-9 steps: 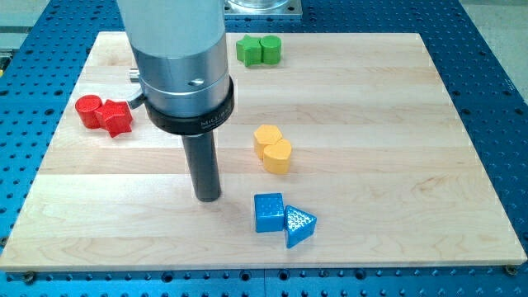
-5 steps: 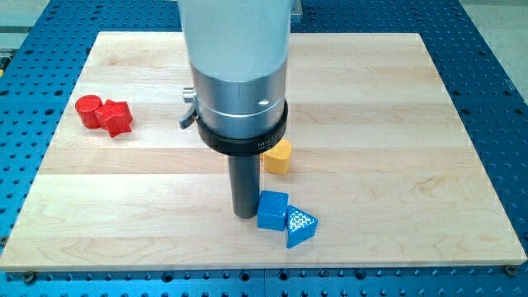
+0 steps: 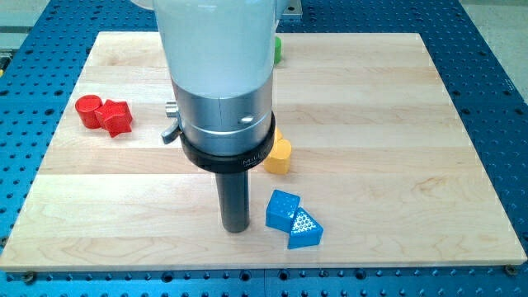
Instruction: Move the blue blocks parallel to the yellow blocks
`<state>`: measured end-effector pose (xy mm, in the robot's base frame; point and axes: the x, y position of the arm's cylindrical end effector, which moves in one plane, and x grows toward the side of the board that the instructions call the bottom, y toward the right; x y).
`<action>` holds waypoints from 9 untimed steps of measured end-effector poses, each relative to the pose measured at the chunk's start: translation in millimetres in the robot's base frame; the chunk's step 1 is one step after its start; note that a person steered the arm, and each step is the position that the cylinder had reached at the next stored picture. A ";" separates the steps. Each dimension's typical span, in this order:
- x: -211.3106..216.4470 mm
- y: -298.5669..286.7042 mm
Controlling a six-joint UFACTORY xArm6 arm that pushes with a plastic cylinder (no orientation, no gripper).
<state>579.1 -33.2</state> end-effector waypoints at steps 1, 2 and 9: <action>29.3 3.8; 39.9 7.3; -19.7 114.2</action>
<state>559.4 81.0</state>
